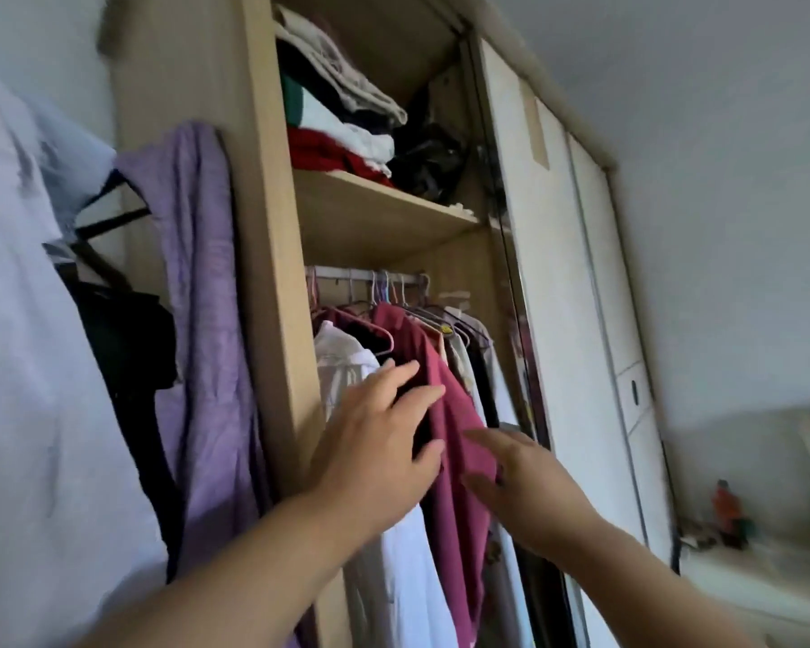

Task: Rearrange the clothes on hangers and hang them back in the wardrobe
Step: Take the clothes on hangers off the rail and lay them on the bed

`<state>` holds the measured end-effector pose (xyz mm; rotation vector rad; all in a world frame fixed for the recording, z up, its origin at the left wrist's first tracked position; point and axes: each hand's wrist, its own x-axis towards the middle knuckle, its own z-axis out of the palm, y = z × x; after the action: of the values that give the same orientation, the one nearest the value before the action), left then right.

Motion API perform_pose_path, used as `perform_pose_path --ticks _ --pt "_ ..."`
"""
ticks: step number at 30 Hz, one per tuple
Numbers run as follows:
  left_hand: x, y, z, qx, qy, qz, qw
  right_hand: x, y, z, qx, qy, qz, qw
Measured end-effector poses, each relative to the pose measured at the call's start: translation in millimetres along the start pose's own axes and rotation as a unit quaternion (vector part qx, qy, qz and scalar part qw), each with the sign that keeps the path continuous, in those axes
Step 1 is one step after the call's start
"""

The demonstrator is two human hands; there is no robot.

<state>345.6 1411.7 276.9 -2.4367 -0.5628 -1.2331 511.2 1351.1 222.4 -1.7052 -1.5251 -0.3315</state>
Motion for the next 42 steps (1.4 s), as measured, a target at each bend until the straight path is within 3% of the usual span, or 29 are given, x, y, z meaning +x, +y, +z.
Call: perform_pose_path --ticks 5,9,13,16,21,31,42 --pt "53 -29 -28 0.136 0.075 -0.018 0.988 91 -13 -4 0.029 0.014 -0.100 0.994" --pt "82 -51 -38 0.204 0.130 -0.097 0.965 159 -15 -4 0.046 0.003 -0.156 0.987" --pt "100 -59 -41 0.223 0.178 -0.189 0.940 215 -23 9 0.056 -0.024 -0.201 0.978" --pt "106 -62 -38 0.237 0.225 -0.208 0.922 252 -31 29 0.049 -0.042 -0.223 0.973" --pt "105 -65 -33 0.194 0.264 -0.290 0.899 298 -48 67 0.045 -0.083 -0.212 0.973" --pt "106 -73 -33 0.234 0.280 -0.273 0.890 338 -67 113 0.090 -0.075 -0.125 0.985" --pt "107 -74 -33 0.239 0.276 -0.276 0.889 347 -56 92 0.144 0.026 -0.163 0.976"
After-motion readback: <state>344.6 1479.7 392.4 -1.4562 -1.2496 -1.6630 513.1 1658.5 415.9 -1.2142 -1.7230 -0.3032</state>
